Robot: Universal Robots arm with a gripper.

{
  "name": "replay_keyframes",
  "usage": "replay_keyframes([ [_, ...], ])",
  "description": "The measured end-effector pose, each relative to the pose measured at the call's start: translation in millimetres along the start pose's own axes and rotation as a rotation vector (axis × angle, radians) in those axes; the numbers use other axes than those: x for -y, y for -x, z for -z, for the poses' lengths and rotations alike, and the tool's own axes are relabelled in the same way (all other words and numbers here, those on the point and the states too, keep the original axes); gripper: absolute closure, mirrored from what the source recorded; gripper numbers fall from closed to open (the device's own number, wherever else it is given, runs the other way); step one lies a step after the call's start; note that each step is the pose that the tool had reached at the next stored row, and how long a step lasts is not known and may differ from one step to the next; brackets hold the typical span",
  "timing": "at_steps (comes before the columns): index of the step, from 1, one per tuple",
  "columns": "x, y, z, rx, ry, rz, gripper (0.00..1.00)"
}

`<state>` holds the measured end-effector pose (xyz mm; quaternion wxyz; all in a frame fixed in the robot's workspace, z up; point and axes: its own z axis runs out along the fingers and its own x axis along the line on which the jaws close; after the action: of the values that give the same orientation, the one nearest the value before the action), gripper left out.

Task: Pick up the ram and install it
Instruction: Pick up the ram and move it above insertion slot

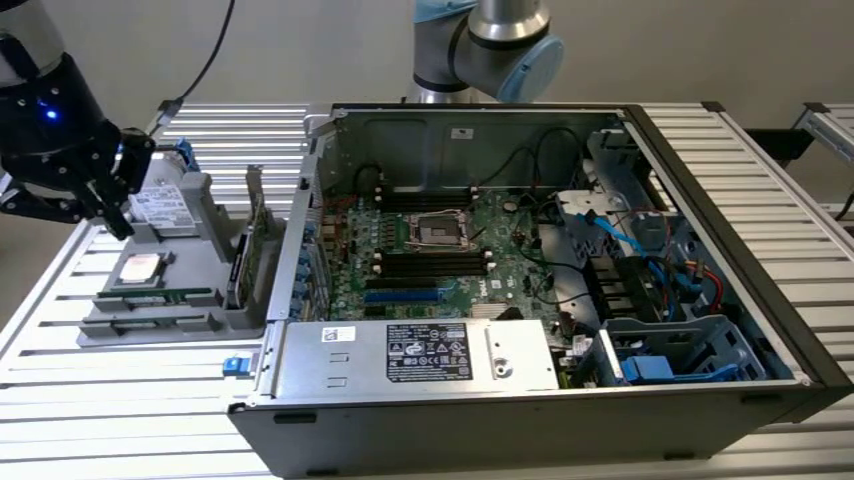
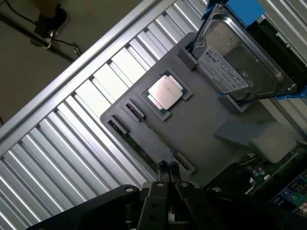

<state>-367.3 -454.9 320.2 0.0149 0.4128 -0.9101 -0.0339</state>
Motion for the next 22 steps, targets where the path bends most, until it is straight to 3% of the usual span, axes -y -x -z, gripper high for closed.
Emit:
replay_keyframes([
  [22, 0.7, 0.0, -8.9, -0.0186, 0.0109, 0.412, 0.9],
])
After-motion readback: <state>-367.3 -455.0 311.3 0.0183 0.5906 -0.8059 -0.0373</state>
